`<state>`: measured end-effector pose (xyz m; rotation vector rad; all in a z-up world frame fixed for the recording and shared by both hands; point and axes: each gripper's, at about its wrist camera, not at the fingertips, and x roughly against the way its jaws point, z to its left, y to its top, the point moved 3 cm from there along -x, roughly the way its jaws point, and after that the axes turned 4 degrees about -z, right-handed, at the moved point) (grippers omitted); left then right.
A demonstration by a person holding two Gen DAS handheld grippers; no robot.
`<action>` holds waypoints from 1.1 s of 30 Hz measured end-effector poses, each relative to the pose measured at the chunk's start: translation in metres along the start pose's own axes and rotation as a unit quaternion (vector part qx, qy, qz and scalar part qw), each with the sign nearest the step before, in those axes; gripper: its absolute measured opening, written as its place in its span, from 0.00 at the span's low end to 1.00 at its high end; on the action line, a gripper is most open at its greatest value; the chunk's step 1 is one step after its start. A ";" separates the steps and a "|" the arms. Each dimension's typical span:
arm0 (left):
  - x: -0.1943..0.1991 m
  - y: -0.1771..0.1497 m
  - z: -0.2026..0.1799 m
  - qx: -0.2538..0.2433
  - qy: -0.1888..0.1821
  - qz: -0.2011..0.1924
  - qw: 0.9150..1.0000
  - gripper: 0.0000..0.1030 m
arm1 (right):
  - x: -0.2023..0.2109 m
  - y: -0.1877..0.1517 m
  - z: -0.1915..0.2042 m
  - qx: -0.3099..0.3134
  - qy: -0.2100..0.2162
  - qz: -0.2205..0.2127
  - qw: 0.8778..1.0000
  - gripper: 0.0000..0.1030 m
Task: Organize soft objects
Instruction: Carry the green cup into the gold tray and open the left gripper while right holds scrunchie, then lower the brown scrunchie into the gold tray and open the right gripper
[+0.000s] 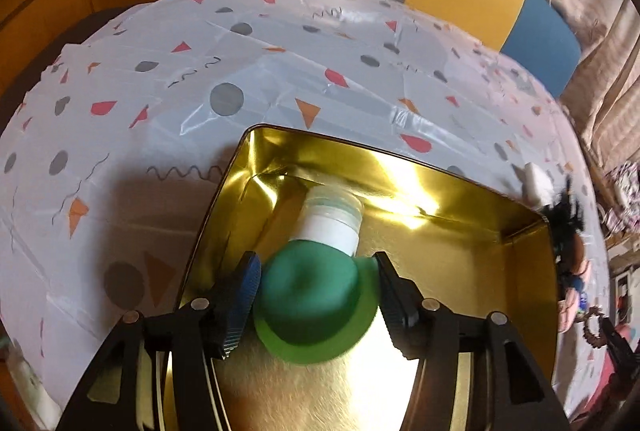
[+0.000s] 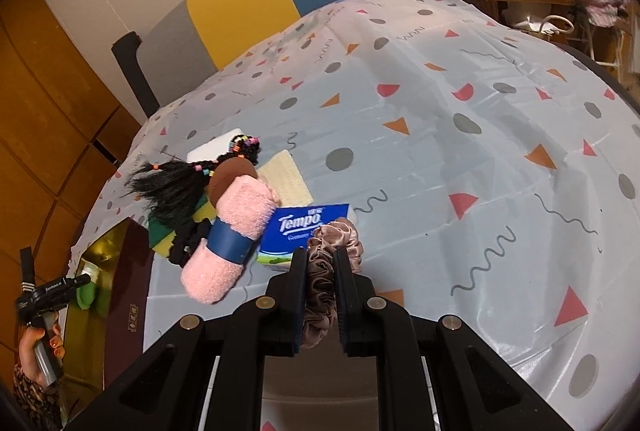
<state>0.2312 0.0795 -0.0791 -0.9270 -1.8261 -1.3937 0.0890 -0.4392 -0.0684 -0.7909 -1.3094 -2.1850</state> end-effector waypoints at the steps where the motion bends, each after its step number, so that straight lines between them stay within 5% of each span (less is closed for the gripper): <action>1: 0.006 -0.003 0.000 0.004 -0.002 -0.010 1.000 0.56 | 0.001 0.001 0.002 0.004 0.004 -0.003 1.000 0.13; 12: 0.059 -0.052 -0.002 0.005 -0.010 -0.069 0.998 0.56 | 0.007 -0.014 0.073 0.042 0.089 -0.023 0.995 0.13; 22: 0.074 -0.080 -0.009 0.001 -0.035 -0.067 0.997 0.56 | -0.010 -0.040 0.232 0.139 0.213 0.022 0.967 0.13; 33: 0.086 -0.084 0.002 0.017 -0.031 -0.077 0.996 0.56 | -0.062 -0.067 0.321 0.188 0.219 0.084 0.954 0.13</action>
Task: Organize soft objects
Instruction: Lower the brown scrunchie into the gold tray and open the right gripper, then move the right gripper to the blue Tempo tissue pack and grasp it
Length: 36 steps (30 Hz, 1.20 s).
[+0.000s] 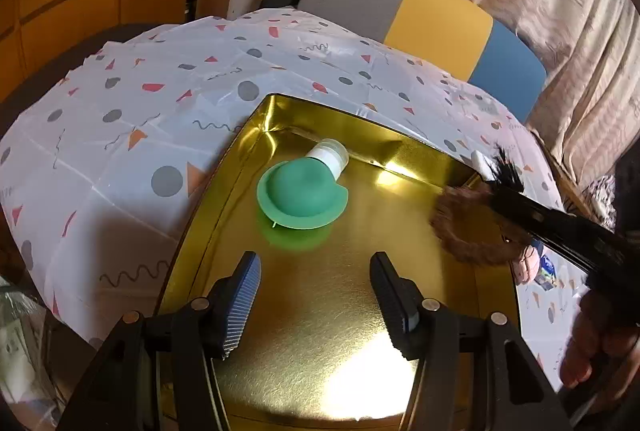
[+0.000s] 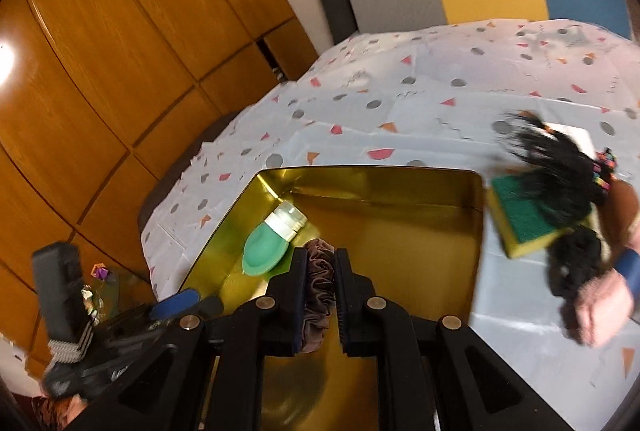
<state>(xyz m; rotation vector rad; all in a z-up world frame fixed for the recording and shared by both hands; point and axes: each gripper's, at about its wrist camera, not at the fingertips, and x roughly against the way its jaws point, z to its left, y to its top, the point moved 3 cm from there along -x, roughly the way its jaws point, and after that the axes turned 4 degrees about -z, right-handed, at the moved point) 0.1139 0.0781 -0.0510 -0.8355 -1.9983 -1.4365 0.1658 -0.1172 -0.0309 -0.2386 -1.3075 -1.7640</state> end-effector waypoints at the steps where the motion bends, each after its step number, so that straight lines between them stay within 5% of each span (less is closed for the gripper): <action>1: 0.000 0.000 0.001 0.001 0.000 0.000 1.000 0.56 | -0.008 0.004 0.003 0.002 0.001 0.005 1.000 0.13; 8: 0.001 0.000 0.002 0.004 -0.004 0.004 1.000 0.56 | -0.063 0.029 0.019 0.009 -0.016 0.029 0.999 0.21; 9: 0.001 0.000 0.002 0.004 -0.005 0.003 1.000 0.56 | -0.070 0.029 0.019 0.013 -0.024 0.039 0.999 0.27; 10: 0.002 0.000 0.001 0.003 -0.008 0.003 1.000 0.56 | -0.078 0.029 0.019 0.020 -0.041 0.052 0.998 0.47; 12: 0.001 -0.001 -0.001 0.000 -0.012 0.006 1.000 0.56 | -0.079 0.028 0.017 0.032 -0.068 0.048 0.996 0.61; 24: 0.002 -0.009 -0.014 -0.011 -0.040 0.014 0.999 0.56 | -0.008 0.019 -0.004 0.037 -0.111 -0.014 0.993 0.61; 36: 0.018 -0.035 -0.066 -0.098 -0.080 0.009 0.992 0.56 | 0.063 -0.026 -0.054 0.019 -0.187 -0.029 0.982 0.66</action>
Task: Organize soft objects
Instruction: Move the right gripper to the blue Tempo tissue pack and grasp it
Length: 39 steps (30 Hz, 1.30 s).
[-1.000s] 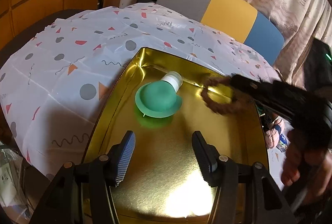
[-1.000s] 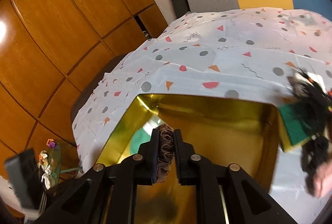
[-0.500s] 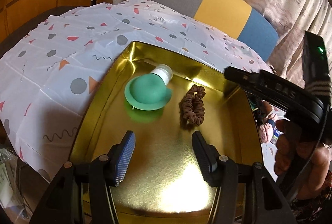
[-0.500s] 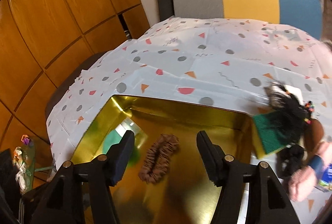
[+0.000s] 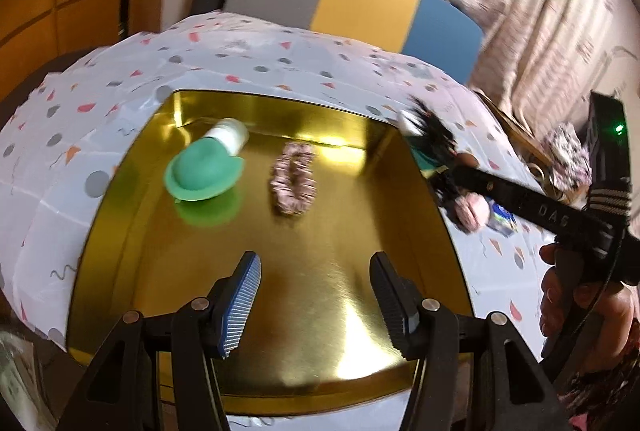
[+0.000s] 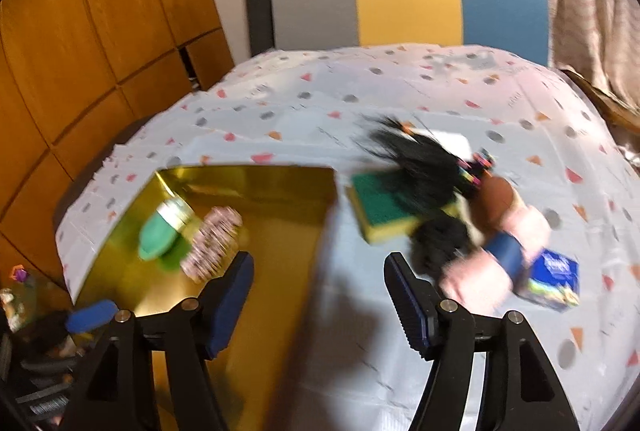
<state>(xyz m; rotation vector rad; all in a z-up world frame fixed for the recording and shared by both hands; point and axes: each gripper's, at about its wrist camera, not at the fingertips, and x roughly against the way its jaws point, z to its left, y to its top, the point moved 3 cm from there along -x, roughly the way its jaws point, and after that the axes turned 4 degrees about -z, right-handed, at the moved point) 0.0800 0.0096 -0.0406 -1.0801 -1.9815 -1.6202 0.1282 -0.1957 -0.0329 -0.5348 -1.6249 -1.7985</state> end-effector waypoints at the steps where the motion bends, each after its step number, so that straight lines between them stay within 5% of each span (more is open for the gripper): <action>1: 0.001 -0.002 -0.005 -0.008 -0.004 -0.001 1.000 0.56 | 0.003 -0.007 -0.009 -0.001 -0.007 0.005 1.000 0.66; 13: 0.003 -0.015 -0.059 -0.046 -0.057 0.026 0.997 0.56 | 0.019 -0.076 -0.132 -0.072 -0.075 0.087 0.991 0.66; 21: 0.005 -0.024 -0.104 -0.070 -0.084 0.029 0.994 0.56 | 0.015 -0.045 -0.193 -0.054 -0.098 0.070 0.991 0.75; 29: -0.003 -0.037 -0.141 -0.110 -0.092 0.049 0.989 0.56 | -0.009 -0.012 -0.230 -0.072 -0.059 0.021 0.995 0.76; 39: -0.027 -0.036 -0.162 -0.101 -0.081 0.074 0.989 0.56 | -0.047 -0.010 -0.228 -0.051 0.001 0.076 0.996 0.78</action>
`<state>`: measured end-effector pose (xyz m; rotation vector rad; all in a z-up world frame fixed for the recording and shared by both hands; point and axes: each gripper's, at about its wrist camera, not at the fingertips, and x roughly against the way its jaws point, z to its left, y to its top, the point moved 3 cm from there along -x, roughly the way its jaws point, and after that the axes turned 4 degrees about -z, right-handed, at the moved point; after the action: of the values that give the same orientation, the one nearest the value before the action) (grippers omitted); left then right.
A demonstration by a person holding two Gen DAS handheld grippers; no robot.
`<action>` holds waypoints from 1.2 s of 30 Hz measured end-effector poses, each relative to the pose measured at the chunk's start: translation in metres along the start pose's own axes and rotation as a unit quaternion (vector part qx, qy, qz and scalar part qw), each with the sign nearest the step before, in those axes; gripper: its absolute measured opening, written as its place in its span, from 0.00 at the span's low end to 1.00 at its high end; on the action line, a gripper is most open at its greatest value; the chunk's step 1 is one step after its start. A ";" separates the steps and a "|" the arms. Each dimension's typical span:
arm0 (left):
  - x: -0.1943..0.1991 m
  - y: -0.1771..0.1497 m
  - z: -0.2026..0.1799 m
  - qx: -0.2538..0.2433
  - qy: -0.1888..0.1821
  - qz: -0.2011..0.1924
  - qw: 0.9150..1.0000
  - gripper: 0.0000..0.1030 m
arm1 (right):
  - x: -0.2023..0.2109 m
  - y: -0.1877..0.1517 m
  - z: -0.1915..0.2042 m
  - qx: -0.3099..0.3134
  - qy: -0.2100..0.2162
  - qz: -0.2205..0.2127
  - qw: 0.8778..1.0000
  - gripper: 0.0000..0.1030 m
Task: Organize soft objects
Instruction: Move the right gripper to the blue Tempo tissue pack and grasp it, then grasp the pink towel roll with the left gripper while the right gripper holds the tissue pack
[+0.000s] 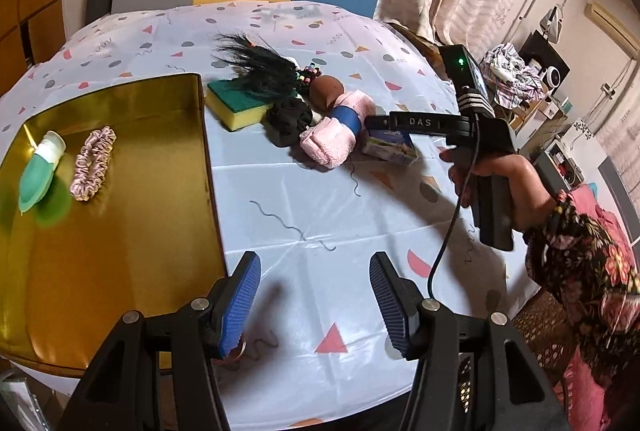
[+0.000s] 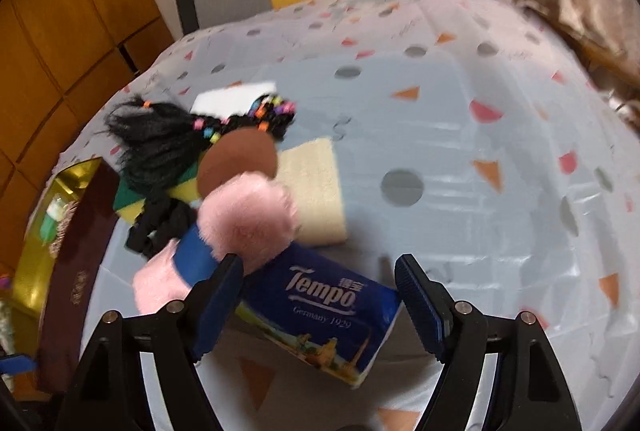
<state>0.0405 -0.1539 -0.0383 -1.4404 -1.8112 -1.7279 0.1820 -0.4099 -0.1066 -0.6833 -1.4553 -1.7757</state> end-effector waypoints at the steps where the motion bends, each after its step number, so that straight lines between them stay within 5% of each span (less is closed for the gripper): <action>1: -0.001 0.001 0.000 0.002 0.002 0.000 1.000 0.56 | -0.001 -0.001 0.000 -0.004 0.010 0.014 1.000 0.78; 5: -0.003 0.003 0.001 0.007 0.007 0.001 1.000 0.56 | 0.008 -0.010 0.005 -0.029 0.063 0.061 0.996 0.78; 11: -0.008 0.008 0.003 0.016 0.015 0.007 1.000 0.56 | 0.006 -0.012 0.021 0.014 0.015 0.046 0.999 0.76; 14: -0.010 0.013 0.000 0.013 0.017 0.004 1.000 0.56 | -0.008 -0.019 0.030 0.054 -0.030 0.069 0.996 0.57; 18: -0.016 0.023 -0.007 0.001 0.026 0.001 1.000 0.56 | -0.011 -0.021 0.029 0.054 -0.042 0.080 0.994 0.54; 25: -0.047 0.041 -0.022 -0.019 0.035 0.021 0.999 0.56 | 0.003 -0.019 -0.008 -0.024 -0.103 0.091 0.990 0.54; 36: -0.117 0.095 -0.061 -0.094 0.091 0.019 0.991 0.56 | 0.010 -0.020 -0.048 -0.122 -0.096 0.084 0.984 0.54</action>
<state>0.1434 -0.2795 -0.0512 -1.3254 -1.5532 -1.9844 0.1626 -0.4567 -0.1209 -1.0978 -1.2689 -1.8099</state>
